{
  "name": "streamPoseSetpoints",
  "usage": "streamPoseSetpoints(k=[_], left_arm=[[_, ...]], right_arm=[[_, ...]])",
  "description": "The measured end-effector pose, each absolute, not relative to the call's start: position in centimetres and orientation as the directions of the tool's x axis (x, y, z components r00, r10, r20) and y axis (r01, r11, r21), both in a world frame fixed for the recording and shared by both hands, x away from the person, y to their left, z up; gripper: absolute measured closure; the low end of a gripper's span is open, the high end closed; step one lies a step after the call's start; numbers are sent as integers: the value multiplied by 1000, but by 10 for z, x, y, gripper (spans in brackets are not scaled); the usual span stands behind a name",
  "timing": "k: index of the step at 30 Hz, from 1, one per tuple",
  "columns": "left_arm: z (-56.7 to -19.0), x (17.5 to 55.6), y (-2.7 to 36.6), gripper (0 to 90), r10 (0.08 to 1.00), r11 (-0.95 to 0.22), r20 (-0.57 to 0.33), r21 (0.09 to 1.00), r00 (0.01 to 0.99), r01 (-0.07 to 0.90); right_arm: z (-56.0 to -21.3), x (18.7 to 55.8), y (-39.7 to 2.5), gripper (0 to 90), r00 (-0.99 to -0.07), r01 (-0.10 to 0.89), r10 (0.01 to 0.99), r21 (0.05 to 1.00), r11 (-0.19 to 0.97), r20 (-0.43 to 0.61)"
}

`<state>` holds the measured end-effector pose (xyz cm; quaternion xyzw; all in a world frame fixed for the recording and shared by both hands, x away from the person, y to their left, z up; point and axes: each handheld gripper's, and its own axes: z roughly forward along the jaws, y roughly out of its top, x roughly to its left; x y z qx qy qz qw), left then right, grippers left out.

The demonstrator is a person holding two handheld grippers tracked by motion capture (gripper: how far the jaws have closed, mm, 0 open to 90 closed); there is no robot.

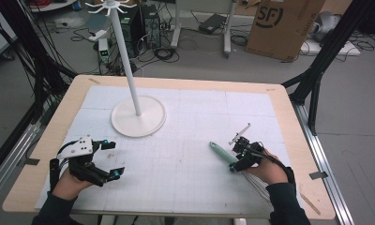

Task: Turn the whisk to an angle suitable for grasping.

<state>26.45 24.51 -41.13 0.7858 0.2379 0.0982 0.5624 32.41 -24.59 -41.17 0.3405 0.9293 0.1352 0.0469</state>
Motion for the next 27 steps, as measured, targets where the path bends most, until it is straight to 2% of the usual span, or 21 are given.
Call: streamPoseSetpoints(k=[14, 27], left_arm=[[-413, 265, 244, 18, 482, -258, -114, 929, 869, 265], [-414, 265, 242, 17, 483, -263, -110, 928, 869, 264]], right_arm=[[-413, 324, -244, 650, -776, 614, 630, 263, 744, 28], [-413, 325, -239, 671, -761, 636, 648, 225, 738, 23]])
